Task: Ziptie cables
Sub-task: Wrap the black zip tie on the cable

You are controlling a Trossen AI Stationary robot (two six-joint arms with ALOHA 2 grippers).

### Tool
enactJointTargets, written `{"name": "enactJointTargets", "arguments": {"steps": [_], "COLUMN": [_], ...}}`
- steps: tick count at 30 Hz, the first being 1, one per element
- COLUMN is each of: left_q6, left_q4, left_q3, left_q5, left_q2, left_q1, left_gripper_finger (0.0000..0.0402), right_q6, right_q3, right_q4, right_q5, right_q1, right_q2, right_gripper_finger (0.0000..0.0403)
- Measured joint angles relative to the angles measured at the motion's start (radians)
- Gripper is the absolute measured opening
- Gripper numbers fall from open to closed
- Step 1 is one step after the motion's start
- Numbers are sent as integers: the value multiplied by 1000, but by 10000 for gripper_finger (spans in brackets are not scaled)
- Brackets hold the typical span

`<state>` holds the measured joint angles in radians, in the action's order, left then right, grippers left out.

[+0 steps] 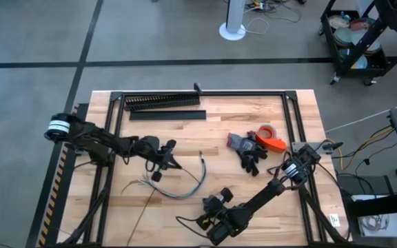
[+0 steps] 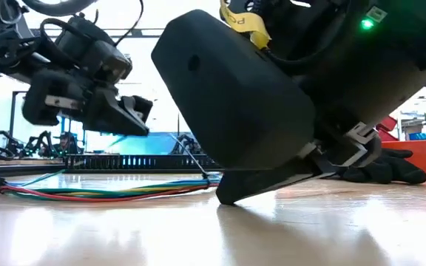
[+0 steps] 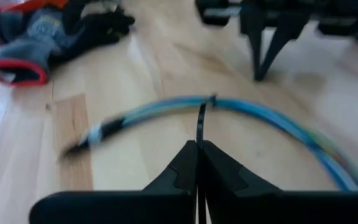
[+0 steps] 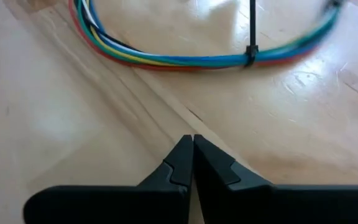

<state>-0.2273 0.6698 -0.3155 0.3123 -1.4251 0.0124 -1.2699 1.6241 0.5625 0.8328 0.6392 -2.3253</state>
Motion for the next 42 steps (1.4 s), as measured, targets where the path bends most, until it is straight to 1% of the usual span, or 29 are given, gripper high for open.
{"name": "enactJointTargets", "arguments": {"steps": [4, 7, 9, 12, 16, 19, 21, 23, 27, 30, 37, 40, 42], "left_q6": [10, 19, 27, 30, 37, 45, 46, 51, 54, 54, 81, 86, 91], "left_q4": [-17, -18, -22, -18, -20, -22, -20, -19, -19, -19, 30, 46, 40], "left_q3": [5, 2, 1, -11, -24, -26, -27, -27, -27, -27, -30, -30, -30], "left_q5": [11, 16, 19, 20, 20, 20, 19, 20, 19, 19, 16, 61, 71], "left_q2": [42, 50, 51, 47, 45, 49, 49, 49, 49, 49, 56, 70, 82], "left_q1": [-3, -6, -9, -17, -35, -46, -49, -49, -51, -51, -51, -51, -52], "left_gripper_finger": [0, 0, 0, 0, 0, 0, 0, 0, 0, 0, 0, 0, 0], "right_q6": [17, 61, 148, 332, 451, 494, 496, 511, 598, 616, 595, 575, 575], "right_q3": [2, 2, 5, 6, 3, -26, -46, -59, -93, -104, -133, -173, -187], "right_q4": [14, 37, 37, 35, 33, 28, 31, 6, -127, -142, -155, -179, -202], "right_q5": [-16, -69, -113, -156, -92, -88, -91, -112, -235, -265, -278, -287, -288], "right_q1": [-10, -33, -54, -84, -112, -139, -157, -175, -205, -220, -244, -249, -249], "right_q2": [19, 73, 115, 154, 164, 164, 163, 163, 164, 164, 164, 164, 164], "right_gripper_finger": [1, 6, 22, 57, 96, 105, 100, 84, 40, 9, 1, 0, 0]}}
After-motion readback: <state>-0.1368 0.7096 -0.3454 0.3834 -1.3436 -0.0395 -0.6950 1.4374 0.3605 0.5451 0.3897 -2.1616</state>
